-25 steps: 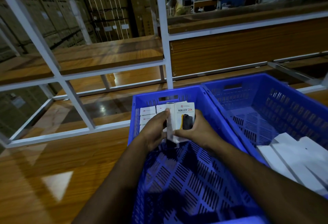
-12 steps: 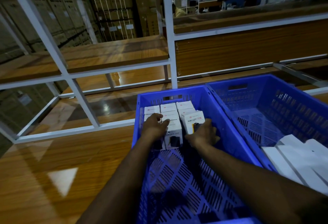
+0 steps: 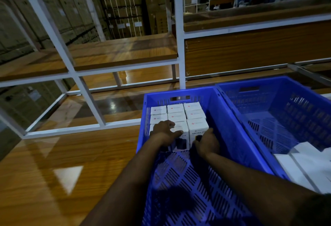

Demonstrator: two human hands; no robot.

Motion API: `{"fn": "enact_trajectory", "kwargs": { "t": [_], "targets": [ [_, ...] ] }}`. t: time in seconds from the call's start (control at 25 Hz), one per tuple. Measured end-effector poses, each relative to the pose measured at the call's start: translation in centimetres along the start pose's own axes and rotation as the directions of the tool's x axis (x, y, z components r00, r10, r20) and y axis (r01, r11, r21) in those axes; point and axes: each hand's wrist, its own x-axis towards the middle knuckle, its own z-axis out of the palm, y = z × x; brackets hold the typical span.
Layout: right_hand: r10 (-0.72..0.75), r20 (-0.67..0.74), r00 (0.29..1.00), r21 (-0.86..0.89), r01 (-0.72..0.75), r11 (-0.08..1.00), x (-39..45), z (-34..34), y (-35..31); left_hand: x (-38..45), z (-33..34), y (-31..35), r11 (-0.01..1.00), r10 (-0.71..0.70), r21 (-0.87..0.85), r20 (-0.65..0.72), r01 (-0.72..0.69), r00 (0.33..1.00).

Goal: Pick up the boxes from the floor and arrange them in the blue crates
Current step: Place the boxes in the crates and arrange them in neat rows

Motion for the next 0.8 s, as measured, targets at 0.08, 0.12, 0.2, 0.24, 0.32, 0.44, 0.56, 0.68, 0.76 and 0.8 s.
{"fn": "enact_trajectory", "kwargs": {
  "t": [0.08, 0.12, 0.2, 0.24, 0.32, 0.44, 0.56, 0.68, 0.76, 0.8],
  "targets": [
    [0.004, 0.009, 1.000, -0.018, -0.003, 1.000, 0.3, 0.3, 0.1, 0.4, 0.3, 0.0, 0.999, -0.004, 0.042, -0.023, 0.005, 1.000],
    [0.010, 0.017, 1.000, -0.026, -0.009, 1.000, 0.3, 0.4, 0.1, 0.5, 0.4, 0.0, 0.998, -0.007, 0.064, -0.038, 0.009, 0.999],
    [0.025, 0.030, 0.999, -0.054, -0.024, 0.998, 0.4, 0.5, 0.1, 0.6, 0.7, 0.0, 0.993, -0.011, 0.115, -0.064, 0.018, 0.998],
    [0.038, 0.035, 0.999, -0.069, -0.036, 0.997, 0.5, 0.6, 0.2, 0.7, 0.8, 0.1, 0.991, -0.013, 0.131, -0.073, 0.023, 0.997],
    [0.064, 0.046, 0.997, -0.091, -0.059, 0.994, 0.7, 0.8, 0.2, 0.7, 1.0, 0.2, 0.990, -0.013, 0.137, -0.092, 0.025, 0.996],
    [0.101, 0.041, 0.994, -0.110, -0.096, 0.989, 1.1, 1.2, 0.1, 0.8, 1.1, 0.5, 0.990, 0.002, 0.143, -0.110, 0.014, 0.994],
    [0.102, 0.053, 0.993, -0.109, -0.095, 0.989, 1.2, 1.6, 0.3, 0.5, 0.9, 0.7, 0.981, 0.021, 0.196, -0.103, 0.000, 0.994],
    [0.136, 0.107, 0.985, -0.016, -0.135, 0.991, 1.5, 1.4, 0.4, 0.3, 0.8, 0.6, 0.979, 0.049, 0.203, -0.112, -0.025, 0.993],
    [0.172, 0.049, 0.984, 0.061, -0.175, 0.983, 2.0, 0.6, 0.2, 0.3, 0.6, 0.3, 0.979, 0.066, 0.200, -0.154, -0.034, 0.986],
    [0.190, -0.022, 0.982, 0.102, -0.186, 0.977, 2.4, 0.0, 0.1, 0.4, 0.5, 0.2, 0.980, 0.076, 0.197, -0.191, -0.037, 0.979]
  ]
}}
